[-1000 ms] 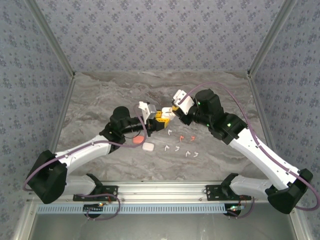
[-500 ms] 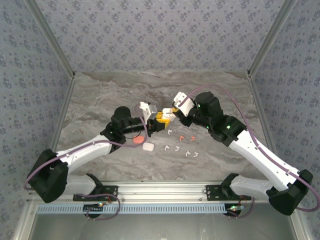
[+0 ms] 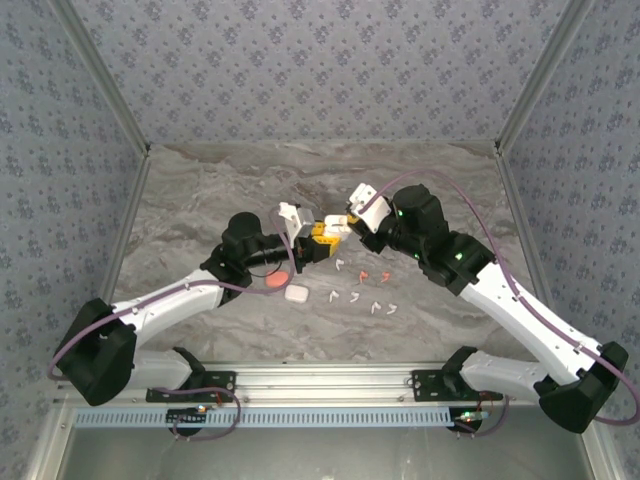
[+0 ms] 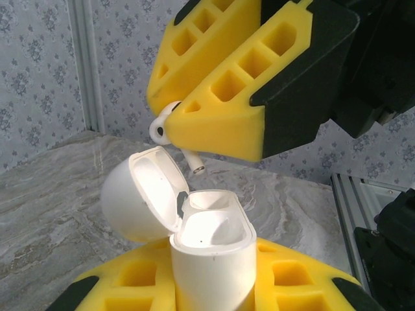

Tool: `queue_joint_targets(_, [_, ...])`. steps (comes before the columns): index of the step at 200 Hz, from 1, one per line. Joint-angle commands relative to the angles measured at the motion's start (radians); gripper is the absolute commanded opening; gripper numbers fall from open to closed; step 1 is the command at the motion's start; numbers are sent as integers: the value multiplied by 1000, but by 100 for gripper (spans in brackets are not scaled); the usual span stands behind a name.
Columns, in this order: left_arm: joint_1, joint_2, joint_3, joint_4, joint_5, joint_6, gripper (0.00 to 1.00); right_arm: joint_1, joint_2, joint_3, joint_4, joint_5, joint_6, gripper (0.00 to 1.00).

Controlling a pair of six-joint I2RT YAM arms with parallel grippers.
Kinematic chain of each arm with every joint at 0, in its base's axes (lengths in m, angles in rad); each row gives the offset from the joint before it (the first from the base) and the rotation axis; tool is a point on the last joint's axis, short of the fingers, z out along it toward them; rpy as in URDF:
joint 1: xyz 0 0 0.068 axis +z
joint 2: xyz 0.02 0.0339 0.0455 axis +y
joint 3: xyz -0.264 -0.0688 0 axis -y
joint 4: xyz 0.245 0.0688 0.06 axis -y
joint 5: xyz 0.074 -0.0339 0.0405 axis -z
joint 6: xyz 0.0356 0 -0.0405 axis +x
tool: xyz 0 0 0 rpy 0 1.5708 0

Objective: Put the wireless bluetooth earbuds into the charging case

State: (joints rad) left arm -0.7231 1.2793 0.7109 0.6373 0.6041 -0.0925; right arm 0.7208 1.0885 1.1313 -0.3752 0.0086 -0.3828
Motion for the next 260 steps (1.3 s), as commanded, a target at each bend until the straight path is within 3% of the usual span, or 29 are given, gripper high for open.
queue_joint_targets(1, [-7,6,36,32,-12,-13,0,5,-29,-9,37,17,1,20])
queue_joint_targets(178, [-6,15,60,15,-13,-43,0,13,-5,-64,93,-9,-6,19])
queue_joint_targets(260, [-7,18,57,22,-19,-46,0,14,-10,-78,88,-79,5,19])
